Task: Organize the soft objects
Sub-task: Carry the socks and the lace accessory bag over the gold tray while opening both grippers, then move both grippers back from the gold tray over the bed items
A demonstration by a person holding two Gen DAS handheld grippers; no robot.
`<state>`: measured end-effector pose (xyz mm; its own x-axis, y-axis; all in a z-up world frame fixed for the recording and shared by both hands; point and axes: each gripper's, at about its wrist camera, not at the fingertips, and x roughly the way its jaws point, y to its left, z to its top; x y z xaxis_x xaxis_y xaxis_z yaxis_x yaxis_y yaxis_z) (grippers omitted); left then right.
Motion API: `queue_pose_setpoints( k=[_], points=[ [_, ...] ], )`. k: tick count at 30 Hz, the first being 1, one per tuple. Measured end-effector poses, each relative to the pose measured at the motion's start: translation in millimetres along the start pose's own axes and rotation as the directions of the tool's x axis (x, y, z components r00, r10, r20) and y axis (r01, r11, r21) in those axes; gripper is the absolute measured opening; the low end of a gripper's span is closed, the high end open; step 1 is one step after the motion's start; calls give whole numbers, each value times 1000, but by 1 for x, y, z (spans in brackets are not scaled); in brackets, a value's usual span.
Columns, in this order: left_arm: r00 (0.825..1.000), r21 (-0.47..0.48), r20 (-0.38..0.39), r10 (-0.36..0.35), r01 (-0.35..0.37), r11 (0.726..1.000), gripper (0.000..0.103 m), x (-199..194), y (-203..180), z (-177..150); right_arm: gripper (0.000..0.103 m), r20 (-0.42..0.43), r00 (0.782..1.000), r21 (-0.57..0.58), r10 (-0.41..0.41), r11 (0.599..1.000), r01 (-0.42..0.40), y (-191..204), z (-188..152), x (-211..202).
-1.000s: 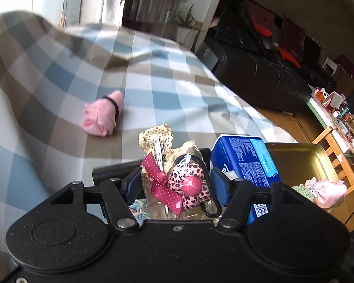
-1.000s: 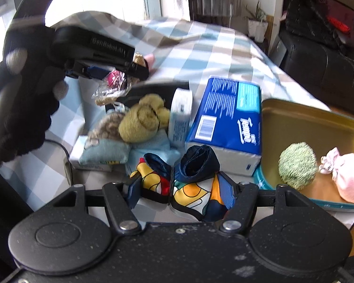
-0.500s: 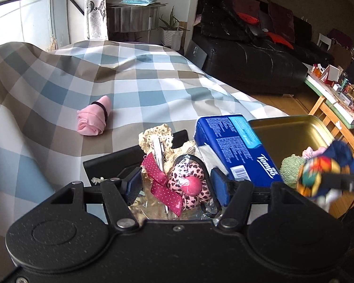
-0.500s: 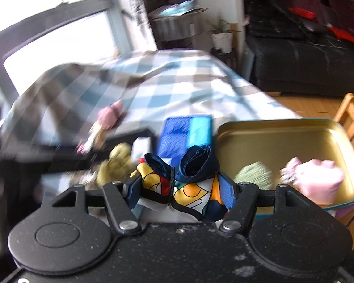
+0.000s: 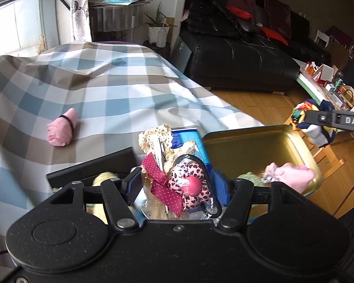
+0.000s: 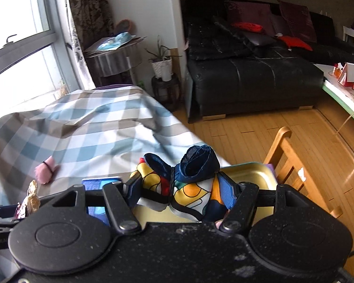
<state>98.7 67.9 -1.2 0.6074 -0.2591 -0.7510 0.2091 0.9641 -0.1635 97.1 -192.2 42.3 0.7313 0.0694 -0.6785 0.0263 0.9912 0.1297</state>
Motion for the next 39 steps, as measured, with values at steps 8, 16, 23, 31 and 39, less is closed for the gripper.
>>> queue_pose_setpoints(
  k=[8, 16, 23, 31, 39],
  points=[
    [998, 31, -58, -27, 29, 999, 58, 33, -49, 24, 65, -80, 995, 110, -67, 991, 75, -47, 10, 23],
    [988, 54, -153, -17, 26, 998, 58, 82, -84, 30, 65, -130, 989, 211, -71, 973, 98, -72, 6, 32],
    [981, 74, -192, -2, 17, 997, 59, 103, -100, 31, 66, -143, 988, 285, -65, 953, 104, -86, 7, 32],
    [982, 85, -189, 17, -1, 996, 71, 108, -103, 31, 72, -124, 989, 275, -80, 955, 112, -81, 10, 30],
    [979, 81, -204, 29, -13, 997, 71, 109, -97, 25, 73, -130, 989, 279, -74, 954, 108, -82, 9, 30]
  ],
)
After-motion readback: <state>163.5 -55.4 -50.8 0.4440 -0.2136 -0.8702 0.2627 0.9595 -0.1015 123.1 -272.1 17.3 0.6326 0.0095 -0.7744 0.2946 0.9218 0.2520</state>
